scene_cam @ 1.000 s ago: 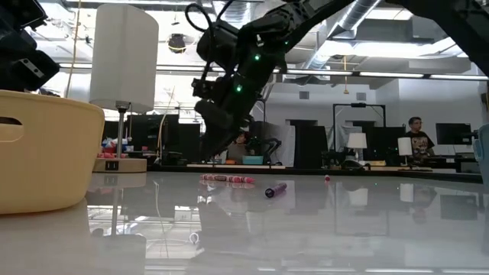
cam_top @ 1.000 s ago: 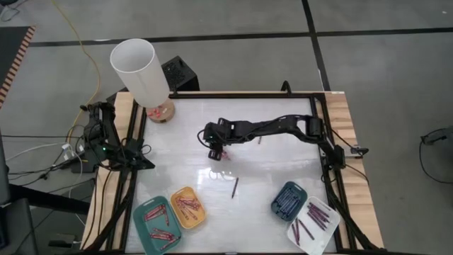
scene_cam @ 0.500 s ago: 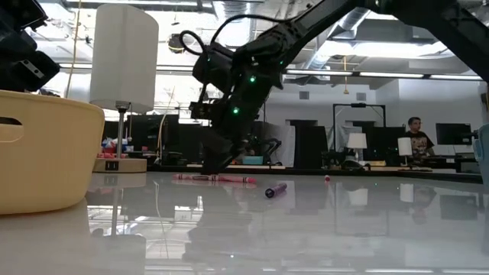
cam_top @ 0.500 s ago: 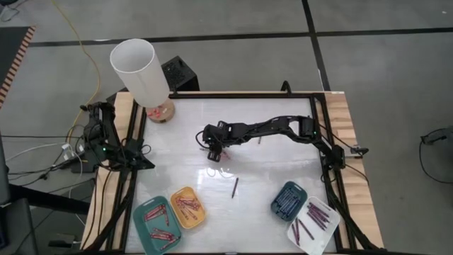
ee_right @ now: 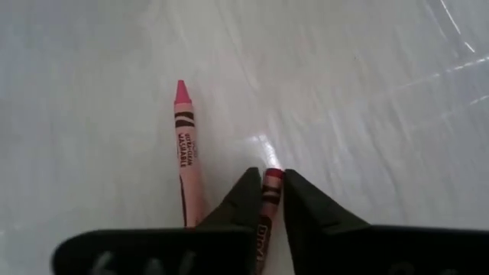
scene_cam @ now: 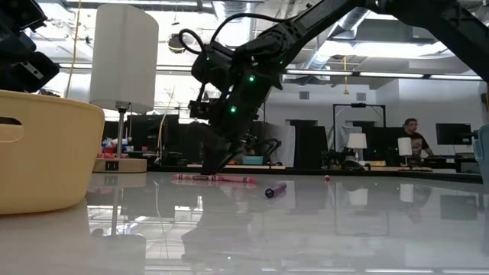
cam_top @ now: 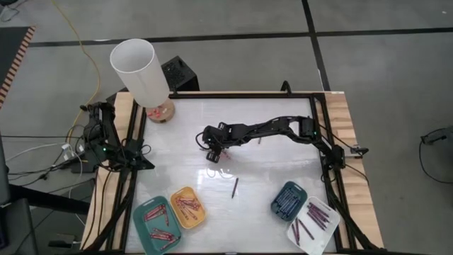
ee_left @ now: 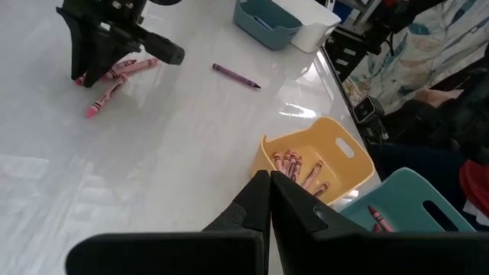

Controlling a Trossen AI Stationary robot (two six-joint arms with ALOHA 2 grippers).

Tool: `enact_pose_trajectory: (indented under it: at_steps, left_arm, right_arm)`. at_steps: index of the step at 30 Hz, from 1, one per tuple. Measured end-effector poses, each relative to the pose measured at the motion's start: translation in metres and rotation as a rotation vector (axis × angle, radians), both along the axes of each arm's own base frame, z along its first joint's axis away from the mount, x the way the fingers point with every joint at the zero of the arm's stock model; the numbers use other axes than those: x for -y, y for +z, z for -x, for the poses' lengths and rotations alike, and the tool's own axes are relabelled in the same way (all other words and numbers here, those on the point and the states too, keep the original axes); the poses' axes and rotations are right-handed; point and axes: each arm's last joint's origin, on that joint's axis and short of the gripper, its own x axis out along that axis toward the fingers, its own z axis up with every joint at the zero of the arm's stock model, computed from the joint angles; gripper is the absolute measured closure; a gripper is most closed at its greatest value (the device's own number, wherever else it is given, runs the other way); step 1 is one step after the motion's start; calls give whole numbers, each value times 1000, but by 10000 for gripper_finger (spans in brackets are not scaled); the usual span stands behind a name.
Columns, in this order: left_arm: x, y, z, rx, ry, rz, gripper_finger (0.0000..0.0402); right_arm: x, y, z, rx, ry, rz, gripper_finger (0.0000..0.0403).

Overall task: Sort crayons
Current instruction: Put the red crayon into the blue bin

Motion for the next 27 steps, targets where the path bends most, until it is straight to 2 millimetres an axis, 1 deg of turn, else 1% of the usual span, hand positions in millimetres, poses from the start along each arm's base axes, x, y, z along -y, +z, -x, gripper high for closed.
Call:
enact_pose_trajectory:
  at_steps: [7, 10, 14, 21, 24, 27]
  left_arm:
    - [0, 0, 0, -2, -5, 1, 401]
    - [0, 0, 0, -2, -5, 1, 401]
    - [0, 0, 0, -2, -5, 1, 401]
    - [0, 0, 0, -3, -6, 1, 401]
    - [0, 0, 0, -3, -6, 2, 402]
    - [0, 0, 0, -3, -6, 2, 401]
  right_arm:
    - [1, 1, 0, 0, -44, 26, 396]
    - [0, 4, -3, 11, -46, 26, 397]
    - [-5, 11, -8, 20, -27, 42, 397]
    - [-7, 39, -18, 65, -24, 101, 398]
    - [-14, 53, -22, 81, -12, 112, 398]
    - [-26, 70, -29, 137, 15, 119, 398]
